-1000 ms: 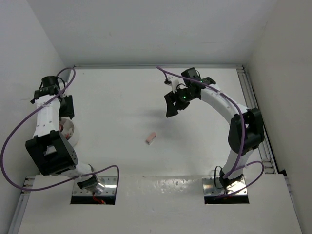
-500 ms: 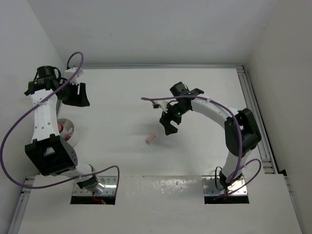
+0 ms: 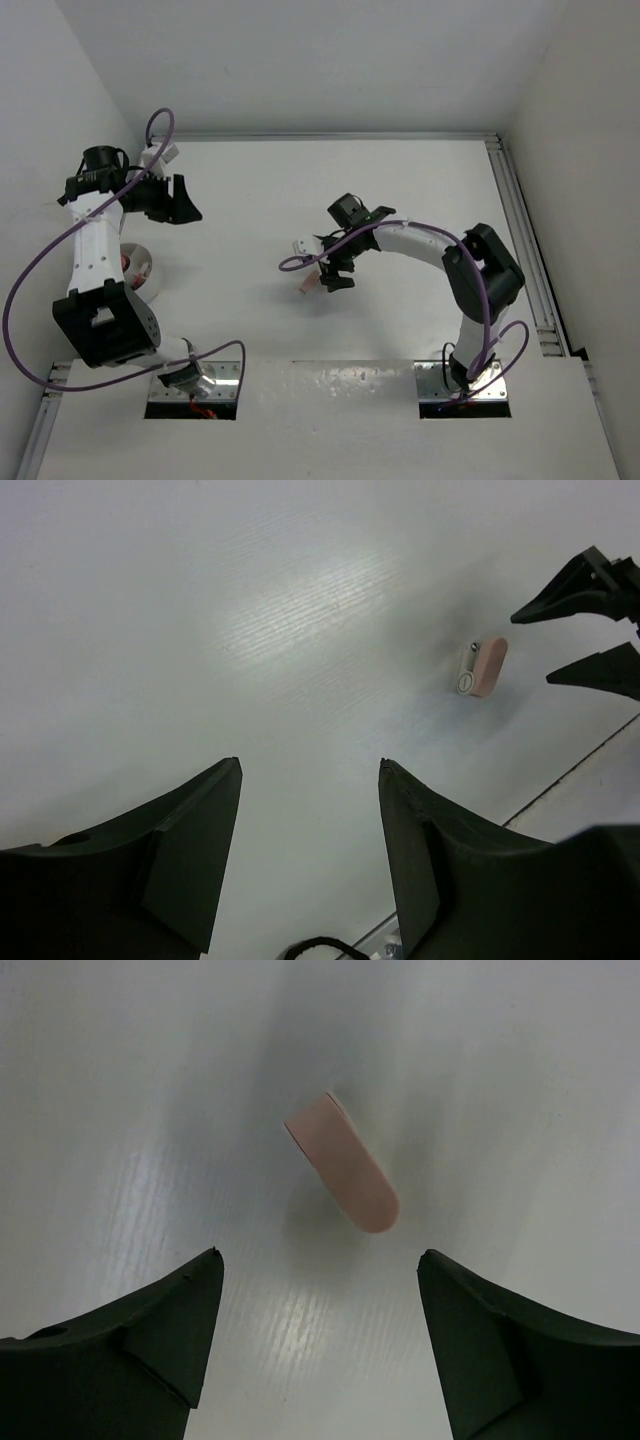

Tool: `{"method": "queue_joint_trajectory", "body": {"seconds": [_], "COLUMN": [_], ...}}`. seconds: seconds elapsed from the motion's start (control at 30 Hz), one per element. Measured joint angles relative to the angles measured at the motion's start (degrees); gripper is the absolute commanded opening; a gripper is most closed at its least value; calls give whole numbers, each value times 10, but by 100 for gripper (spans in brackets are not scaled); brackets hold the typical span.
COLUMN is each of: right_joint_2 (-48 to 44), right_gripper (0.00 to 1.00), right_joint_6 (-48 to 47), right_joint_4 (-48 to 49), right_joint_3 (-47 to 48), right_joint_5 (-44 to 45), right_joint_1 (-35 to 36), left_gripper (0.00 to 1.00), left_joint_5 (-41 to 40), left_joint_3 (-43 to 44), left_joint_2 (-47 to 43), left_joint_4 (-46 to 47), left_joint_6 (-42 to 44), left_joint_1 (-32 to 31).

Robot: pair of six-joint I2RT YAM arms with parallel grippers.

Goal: Sort the stationery into containers
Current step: Pick up the stationery from the center of the board, then place the stationery at the center of the board.

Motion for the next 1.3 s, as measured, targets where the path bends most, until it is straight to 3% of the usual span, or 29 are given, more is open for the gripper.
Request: {"method": "queue_joint_trajectory", "body": {"seconds": [0.23,0.37,0.4,0.57,0.6,0.77,0.97,1.07,1.1,1.13,1.23,1.3], "right_joint_2": [17,45,53,82,82,109,200,245,257,266,276,273], "right_gripper": [78,72,56,13,0,0,0,7,16,50,84,91], "right_joint_6": [-7,-11,-13,-23,-21,30,105,106,104,101,97,96], "right_joint_4": [91,116,122,123,122,141,156,156,156,153,144,147], "right_joint_3": [-40,-29,-25,-4,-1,40,197,268,283,293,288,265], "right_joint_5": [3,6,7,7,6,8,20,28,30,31,35,35], "right_joint_1": [20,32,35,42,41,42,42,42,42,42,42,42], "left_gripper": [63,61,61,61,61,61,62,62,62,62,63,64], "left_joint_5": [-15,-16,-16,-21,-21,-19,-8,-5,-5,-5,-4,-4], "left_joint_3": [-54,-69,-75,-83,-83,-88,-134,-143,-144,-146,-147,-147], "left_joint_2": [-59,-61,-61,-61,-61,-61,-61,-61,-61,-61,-55,-46], "left_joint_4": [57,75,76,79,81,99,166,205,217,229,247,250], "left_joint_6": [-43,-58,-60,-67,-68,-76,-109,-131,-137,-141,-142,-134], "left_joint_1": [-28,-31,-31,-31,-31,-31,-35,-40,-41,-44,-55,-63]}}
